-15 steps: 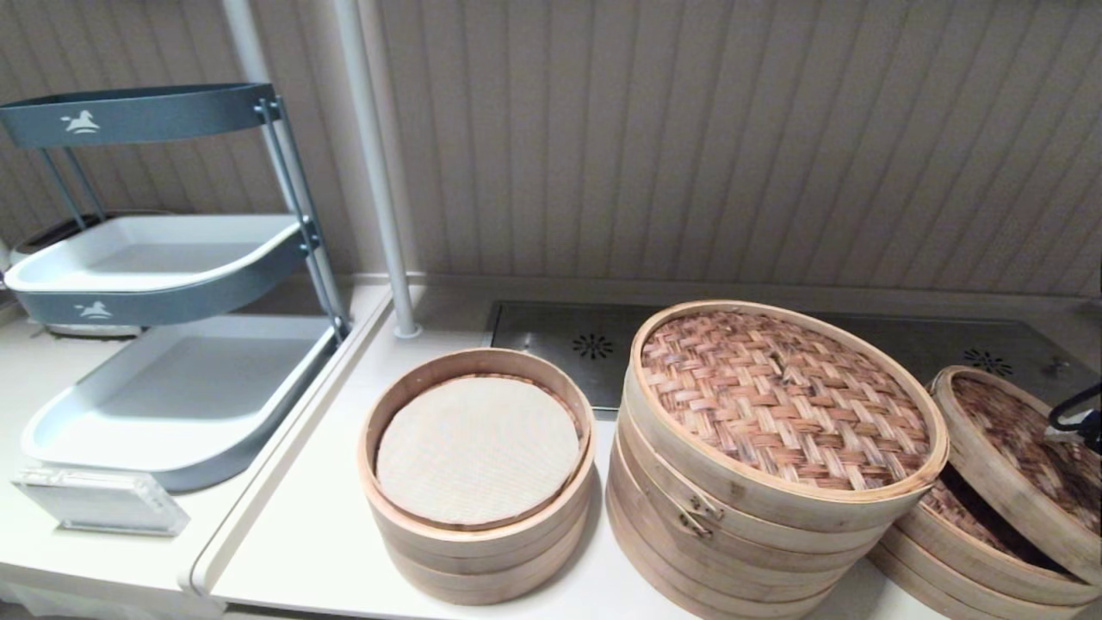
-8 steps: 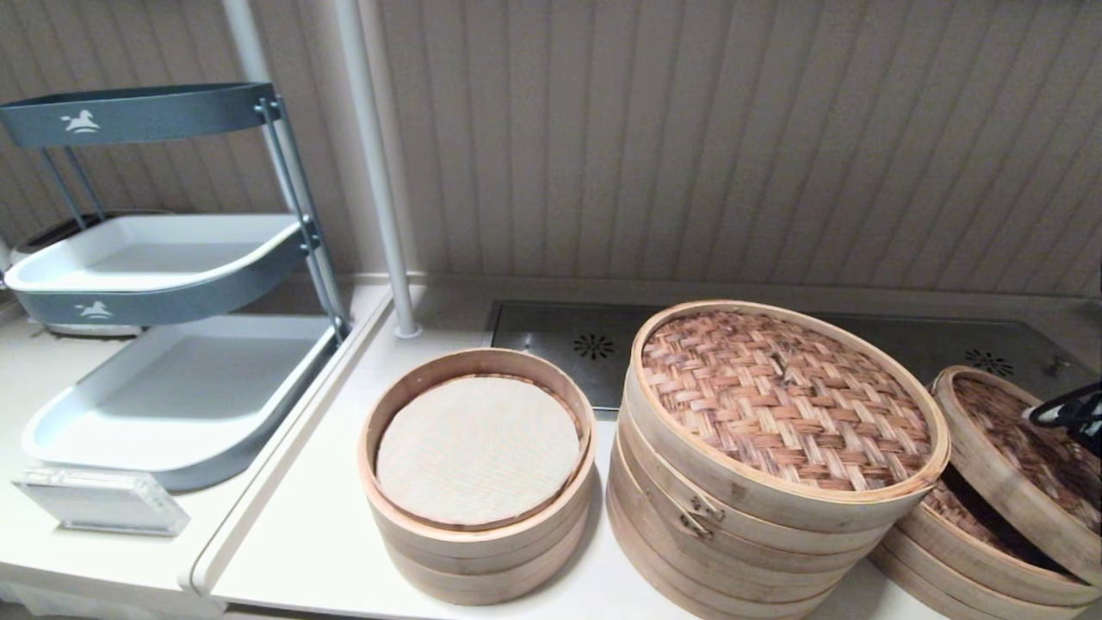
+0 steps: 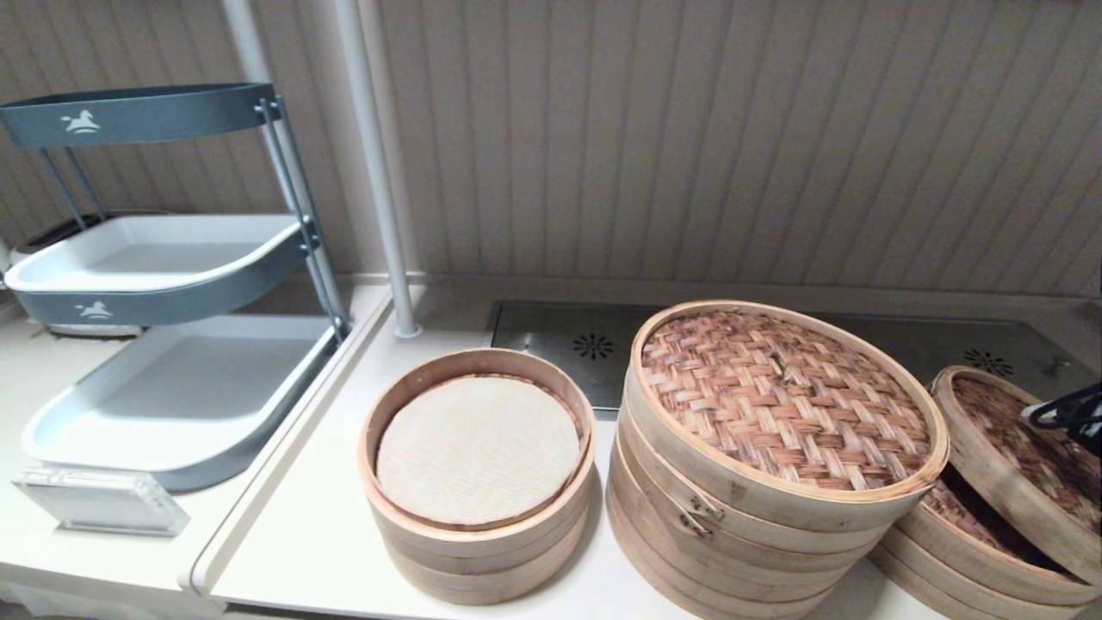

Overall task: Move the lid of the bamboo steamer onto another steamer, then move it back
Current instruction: Pick up the steamer

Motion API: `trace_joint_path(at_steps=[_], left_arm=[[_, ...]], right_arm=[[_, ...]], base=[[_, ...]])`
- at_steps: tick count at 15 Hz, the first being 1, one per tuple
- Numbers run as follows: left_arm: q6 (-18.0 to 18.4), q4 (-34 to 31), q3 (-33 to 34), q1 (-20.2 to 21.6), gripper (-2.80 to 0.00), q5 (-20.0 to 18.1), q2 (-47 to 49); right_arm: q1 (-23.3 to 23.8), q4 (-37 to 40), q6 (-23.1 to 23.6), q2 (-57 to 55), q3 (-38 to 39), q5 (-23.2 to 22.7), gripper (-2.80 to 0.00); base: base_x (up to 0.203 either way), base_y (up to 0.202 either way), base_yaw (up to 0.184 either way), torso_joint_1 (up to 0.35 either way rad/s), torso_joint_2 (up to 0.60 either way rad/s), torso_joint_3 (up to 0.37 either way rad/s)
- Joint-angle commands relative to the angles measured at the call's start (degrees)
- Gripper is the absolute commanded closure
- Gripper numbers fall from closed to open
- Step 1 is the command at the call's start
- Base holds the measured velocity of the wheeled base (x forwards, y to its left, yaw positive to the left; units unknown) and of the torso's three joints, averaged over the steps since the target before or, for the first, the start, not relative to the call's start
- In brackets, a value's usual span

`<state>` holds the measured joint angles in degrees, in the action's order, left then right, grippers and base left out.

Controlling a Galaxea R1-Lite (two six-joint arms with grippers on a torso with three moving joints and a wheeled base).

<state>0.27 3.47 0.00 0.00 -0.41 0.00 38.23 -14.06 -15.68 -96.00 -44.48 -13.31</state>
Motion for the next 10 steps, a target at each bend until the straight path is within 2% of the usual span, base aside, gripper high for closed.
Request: trace_joint_path(at_steps=[1, 2, 3, 10], left_arm=[[0.00, 0.04, 1.41, 0.00, 0.00, -0.02, -0.09], [0.00, 0.04, 1.41, 0.09, 0.00, 0.06, -0.09], [0.00, 0.04, 1.41, 0.08, 0.00, 0.02, -0.09], [0.00, 0.04, 1.41, 0.09, 0.00, -0.02, -0.10]], right_arm=[[0.18, -0.09, -0.06, -0.14, 0.13, -0.05, -2.80], [0.18, -0.09, -0.06, -0.06, 0.19, -0.05, -2.80], [0.18, -0.09, -0.06, -0.15, 0.42, -0.15, 0.00], [0.07, -0.09, -0.06, -0.06, 0.80, -1.19, 0.00]], base=[[0.000, 0.000, 0.000, 0.000, 0.00, 0.000], [0.000, 0.000, 0.000, 0.000, 0.00, 0.000], [0.000, 0.000, 0.000, 0.000, 0.00, 0.000], [0.000, 0.000, 0.000, 0.000, 0.00, 0.000]])
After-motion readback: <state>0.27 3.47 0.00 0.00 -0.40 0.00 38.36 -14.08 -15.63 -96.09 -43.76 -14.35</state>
